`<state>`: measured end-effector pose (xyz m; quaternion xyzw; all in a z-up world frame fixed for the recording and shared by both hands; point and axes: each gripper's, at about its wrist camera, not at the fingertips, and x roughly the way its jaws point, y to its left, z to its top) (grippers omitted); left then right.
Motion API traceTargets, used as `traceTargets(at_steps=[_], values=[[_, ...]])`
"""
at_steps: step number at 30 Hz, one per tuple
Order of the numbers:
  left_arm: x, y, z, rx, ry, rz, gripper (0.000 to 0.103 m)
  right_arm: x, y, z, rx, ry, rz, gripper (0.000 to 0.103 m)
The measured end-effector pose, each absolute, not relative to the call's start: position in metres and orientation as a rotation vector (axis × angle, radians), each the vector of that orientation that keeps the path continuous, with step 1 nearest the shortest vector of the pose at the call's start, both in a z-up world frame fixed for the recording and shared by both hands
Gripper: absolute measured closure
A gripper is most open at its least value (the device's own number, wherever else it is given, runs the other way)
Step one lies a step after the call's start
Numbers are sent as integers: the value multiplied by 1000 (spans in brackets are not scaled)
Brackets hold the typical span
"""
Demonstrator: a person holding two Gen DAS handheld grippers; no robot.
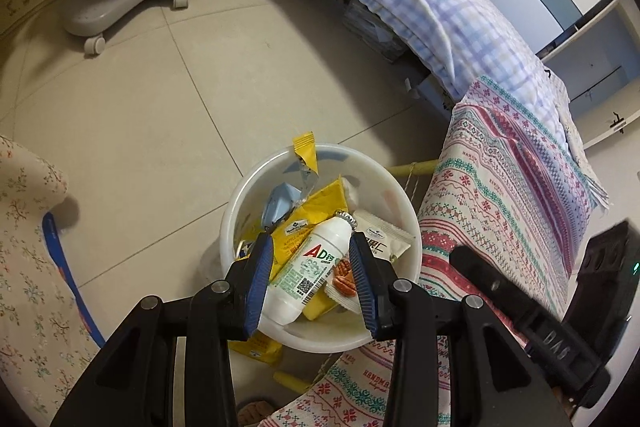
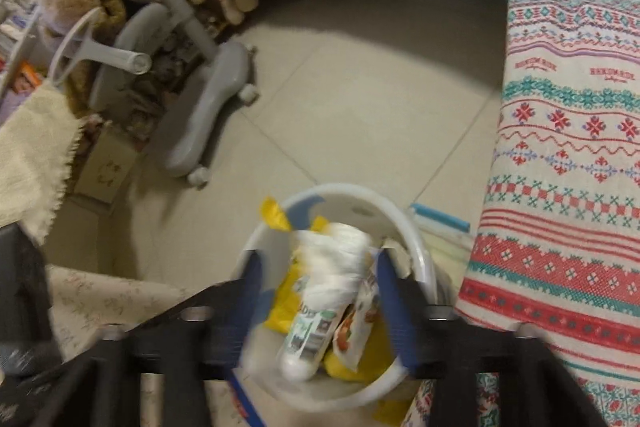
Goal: Collect trash
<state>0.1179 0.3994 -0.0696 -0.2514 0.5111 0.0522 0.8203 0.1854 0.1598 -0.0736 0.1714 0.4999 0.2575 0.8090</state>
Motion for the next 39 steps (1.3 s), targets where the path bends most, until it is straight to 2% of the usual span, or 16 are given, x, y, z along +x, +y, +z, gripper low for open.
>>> traceTargets(at_steps=[8, 10, 12, 17, 22, 24, 27, 33, 36, 39], values=[[88, 380, -56, -479, 1066, 163, 61, 171, 142, -95, 345, 1111, 551, 47], [73, 369, -44, -456, 1040, 169, 55, 162, 131, -97, 332, 1119, 559, 47], [57, 354, -31, -411, 1015, 208, 38, 152, 124, -96, 302, 1124, 566, 47], [10, 309, 1, -252, 934, 266, 24, 115, 101, -78, 201, 1101, 633, 47], [-43, 273, 16, -217, 888, 321, 22, 68, 81, -50, 57, 1048, 698, 47], [-63, 255, 23, -173, 842, 352, 20, 47, 70, -40, 15, 1021, 728, 40], [-93, 228, 33, -87, 779, 370, 13, 9, 52, -27, -27, 968, 752, 37], [-128, 217, 38, -74, 716, 433, 13, -56, 14, -16, -48, 843, 758, 32], [-134, 213, 40, -54, 688, 452, 13, -67, -4, -2, -13, 780, 718, 24], [-132, 213, 38, -43, 691, 461, 13, -72, -15, 5, 6, 738, 703, 21]])
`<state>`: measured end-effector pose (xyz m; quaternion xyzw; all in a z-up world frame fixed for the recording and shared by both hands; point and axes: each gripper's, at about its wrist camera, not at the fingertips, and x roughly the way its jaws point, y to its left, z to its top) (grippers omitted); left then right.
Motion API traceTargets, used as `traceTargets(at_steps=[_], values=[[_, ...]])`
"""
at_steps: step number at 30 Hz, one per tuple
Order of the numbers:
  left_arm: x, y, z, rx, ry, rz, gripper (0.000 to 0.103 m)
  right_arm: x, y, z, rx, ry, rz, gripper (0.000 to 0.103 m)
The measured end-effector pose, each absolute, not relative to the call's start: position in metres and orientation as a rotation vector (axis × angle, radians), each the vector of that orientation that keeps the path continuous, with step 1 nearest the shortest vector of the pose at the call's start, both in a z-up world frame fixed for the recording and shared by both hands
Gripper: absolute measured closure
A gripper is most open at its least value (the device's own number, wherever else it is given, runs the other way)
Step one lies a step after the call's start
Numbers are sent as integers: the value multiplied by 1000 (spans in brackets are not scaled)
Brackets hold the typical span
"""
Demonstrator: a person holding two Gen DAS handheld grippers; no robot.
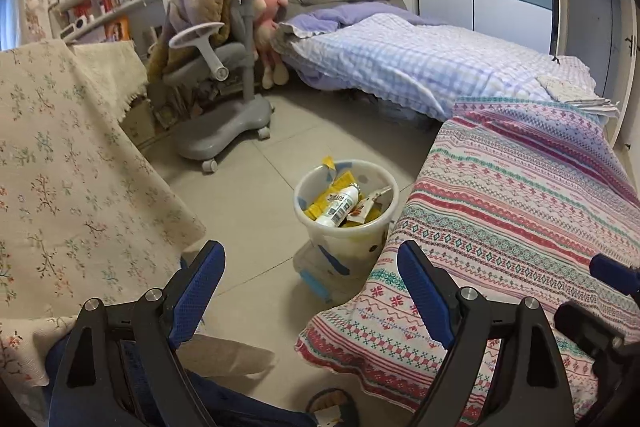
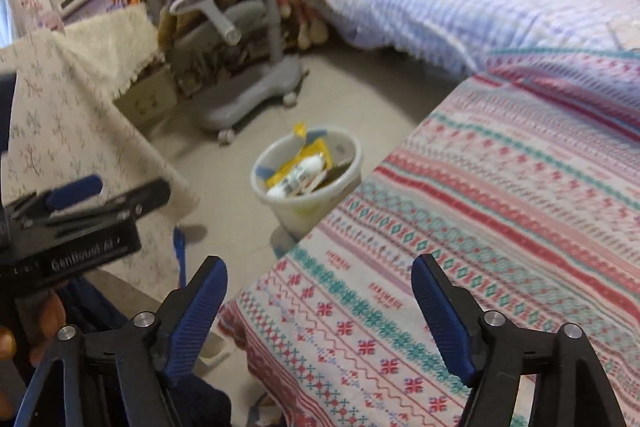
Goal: Collect trash
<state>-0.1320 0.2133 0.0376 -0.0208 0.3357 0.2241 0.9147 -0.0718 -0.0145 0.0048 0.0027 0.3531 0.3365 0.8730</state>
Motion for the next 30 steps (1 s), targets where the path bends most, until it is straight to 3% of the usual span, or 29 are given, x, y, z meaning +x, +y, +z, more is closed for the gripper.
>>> traceTargets(at_steps=[30], values=[[-131, 208, 32, -17, 706, 453, 13, -81, -3, -13, -38, 716, 702, 15]])
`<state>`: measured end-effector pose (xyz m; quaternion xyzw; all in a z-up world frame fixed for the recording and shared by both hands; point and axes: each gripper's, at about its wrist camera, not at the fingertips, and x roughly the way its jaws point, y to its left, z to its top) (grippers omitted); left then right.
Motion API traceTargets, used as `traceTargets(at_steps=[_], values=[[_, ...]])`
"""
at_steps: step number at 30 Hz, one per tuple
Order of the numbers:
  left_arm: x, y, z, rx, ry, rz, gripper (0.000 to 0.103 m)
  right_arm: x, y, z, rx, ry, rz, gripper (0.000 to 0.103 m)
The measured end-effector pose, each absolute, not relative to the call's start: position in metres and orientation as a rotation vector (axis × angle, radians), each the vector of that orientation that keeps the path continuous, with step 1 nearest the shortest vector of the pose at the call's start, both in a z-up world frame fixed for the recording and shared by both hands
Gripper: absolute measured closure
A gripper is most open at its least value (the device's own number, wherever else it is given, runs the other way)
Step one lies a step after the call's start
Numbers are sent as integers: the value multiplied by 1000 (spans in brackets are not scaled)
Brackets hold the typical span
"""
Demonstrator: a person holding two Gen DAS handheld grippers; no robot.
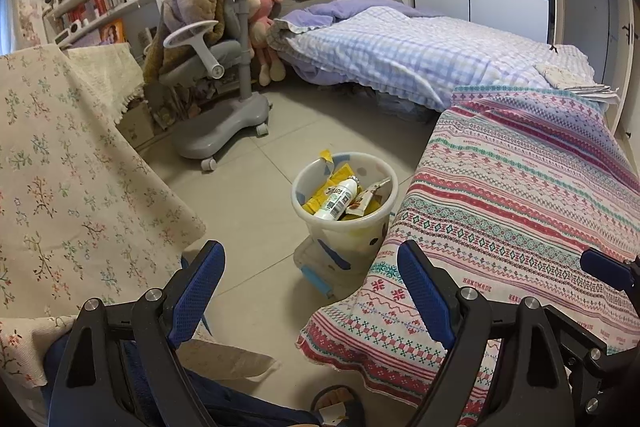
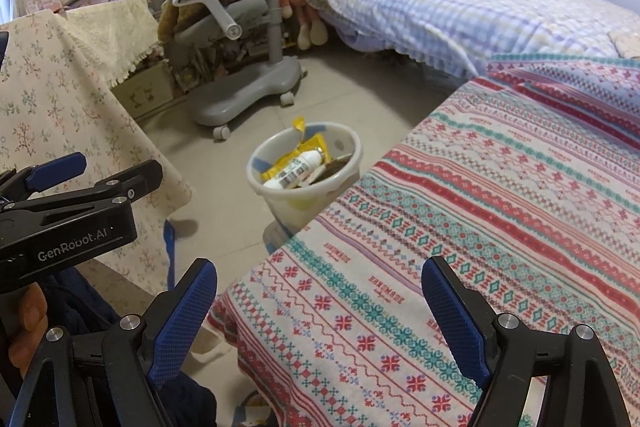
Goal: Collect trash
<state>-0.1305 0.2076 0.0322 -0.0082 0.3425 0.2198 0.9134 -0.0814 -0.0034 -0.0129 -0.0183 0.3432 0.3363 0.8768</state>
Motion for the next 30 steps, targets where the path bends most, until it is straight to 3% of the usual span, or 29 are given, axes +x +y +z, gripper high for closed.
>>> traceTargets(at_steps=[30], values=[[-126, 211, 31, -9, 716, 435, 13, -82, -4, -14, -42, 714, 712, 15]])
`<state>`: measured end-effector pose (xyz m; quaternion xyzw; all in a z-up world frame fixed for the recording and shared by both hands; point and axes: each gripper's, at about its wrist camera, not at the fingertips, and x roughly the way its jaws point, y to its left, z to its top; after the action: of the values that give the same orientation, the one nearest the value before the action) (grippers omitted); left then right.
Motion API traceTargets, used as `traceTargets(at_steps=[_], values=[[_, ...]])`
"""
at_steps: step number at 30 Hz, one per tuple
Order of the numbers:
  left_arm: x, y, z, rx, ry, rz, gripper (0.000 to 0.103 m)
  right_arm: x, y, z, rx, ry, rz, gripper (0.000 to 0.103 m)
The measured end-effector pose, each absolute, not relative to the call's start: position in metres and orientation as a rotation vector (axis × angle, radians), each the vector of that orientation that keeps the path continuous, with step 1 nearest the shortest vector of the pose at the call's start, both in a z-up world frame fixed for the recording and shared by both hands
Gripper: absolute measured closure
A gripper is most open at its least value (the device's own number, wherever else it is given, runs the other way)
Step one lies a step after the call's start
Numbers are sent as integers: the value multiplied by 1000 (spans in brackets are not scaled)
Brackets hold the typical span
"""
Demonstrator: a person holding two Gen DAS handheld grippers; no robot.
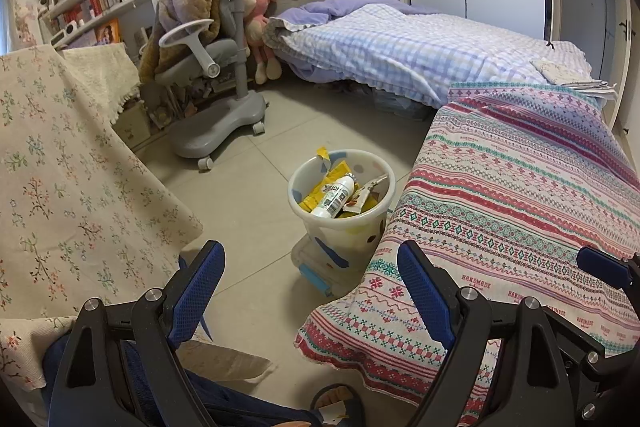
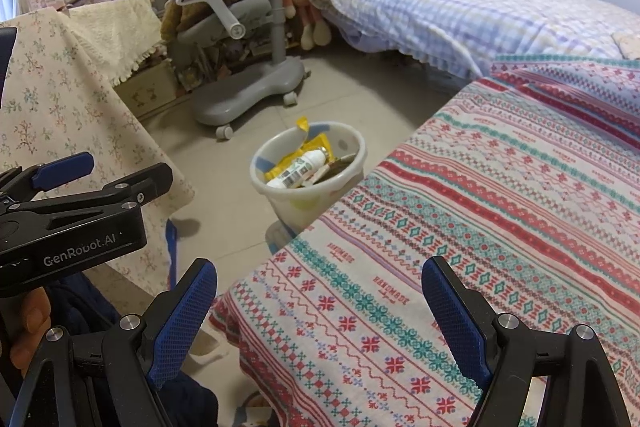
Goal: Collect trash
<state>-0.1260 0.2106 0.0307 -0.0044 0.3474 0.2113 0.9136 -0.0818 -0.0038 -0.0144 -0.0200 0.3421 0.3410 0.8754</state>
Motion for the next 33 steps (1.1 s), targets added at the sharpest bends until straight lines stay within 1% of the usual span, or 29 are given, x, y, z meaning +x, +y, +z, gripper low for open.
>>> traceTargets(at_steps=[33], values=[[-127, 210, 28, 0, 715, 417, 13, -81, -3, -13, -46, 714, 719, 15]])
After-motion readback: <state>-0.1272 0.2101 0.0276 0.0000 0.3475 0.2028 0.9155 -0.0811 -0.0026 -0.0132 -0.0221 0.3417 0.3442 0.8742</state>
